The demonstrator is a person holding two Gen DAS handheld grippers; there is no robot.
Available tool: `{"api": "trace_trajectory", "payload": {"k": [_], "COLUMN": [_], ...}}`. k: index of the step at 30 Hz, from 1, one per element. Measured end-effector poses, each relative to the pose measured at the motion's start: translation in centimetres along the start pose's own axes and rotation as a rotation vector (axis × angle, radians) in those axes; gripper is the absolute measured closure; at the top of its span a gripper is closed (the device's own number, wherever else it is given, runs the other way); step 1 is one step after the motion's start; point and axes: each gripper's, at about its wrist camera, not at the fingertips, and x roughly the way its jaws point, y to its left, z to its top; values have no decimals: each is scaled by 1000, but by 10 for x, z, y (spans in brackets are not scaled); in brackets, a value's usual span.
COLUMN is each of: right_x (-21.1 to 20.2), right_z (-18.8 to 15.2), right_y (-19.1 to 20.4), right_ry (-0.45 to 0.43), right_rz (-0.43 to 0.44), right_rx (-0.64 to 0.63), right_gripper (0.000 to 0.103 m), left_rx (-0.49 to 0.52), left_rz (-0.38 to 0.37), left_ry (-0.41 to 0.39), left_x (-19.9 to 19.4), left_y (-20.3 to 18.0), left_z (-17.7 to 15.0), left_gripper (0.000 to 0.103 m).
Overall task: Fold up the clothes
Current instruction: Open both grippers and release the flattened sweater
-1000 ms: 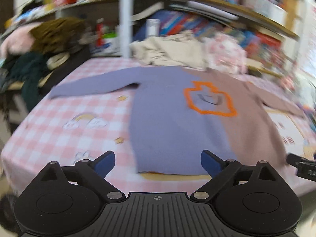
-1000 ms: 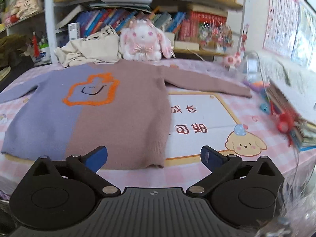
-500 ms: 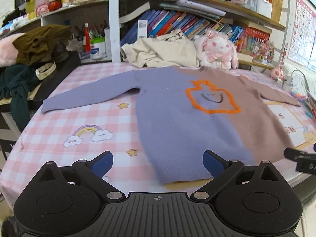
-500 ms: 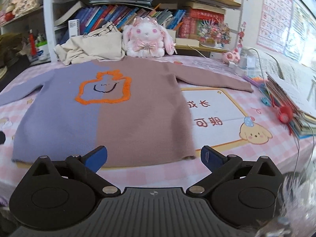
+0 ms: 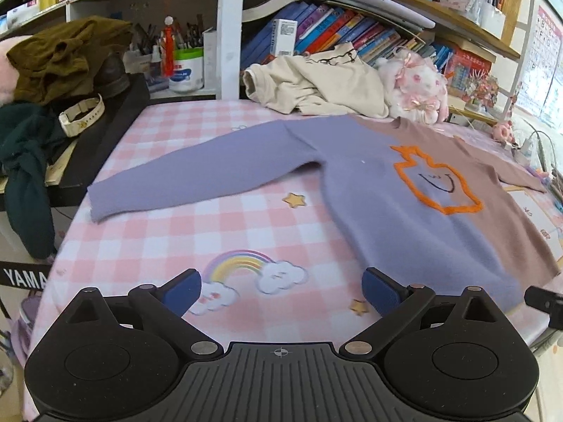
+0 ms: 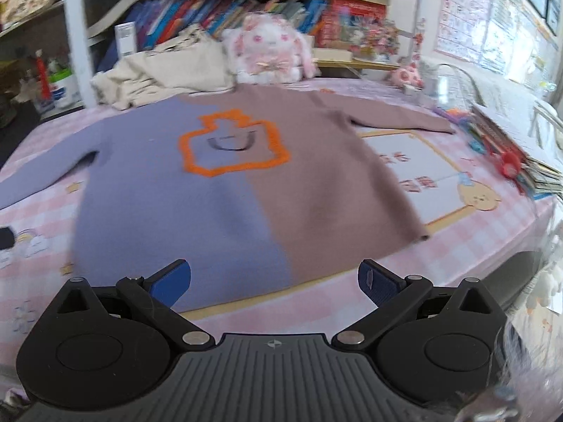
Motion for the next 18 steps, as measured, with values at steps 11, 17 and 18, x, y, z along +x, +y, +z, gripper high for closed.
{"api": "trace_trajectory", "payload": {"k": [11,17,18], "right_x": [2,0,0], "right_z": [13,17,17], "right_y": [44,53,54], "right_ry": [-32,-46,-45], "right_rz": [29,23,22], "right_rx": [-94,-159,-172], "right_gripper": [0,0,0], "left_rx": [-89,-249,-281], "left_rz": [73,135,145], "left_ry": [-59,-65,-62], "left_x": [11,32,37], "left_y": [62,112,121], "left_z": [11,20,22], "left_gripper": [4,4,4]}}
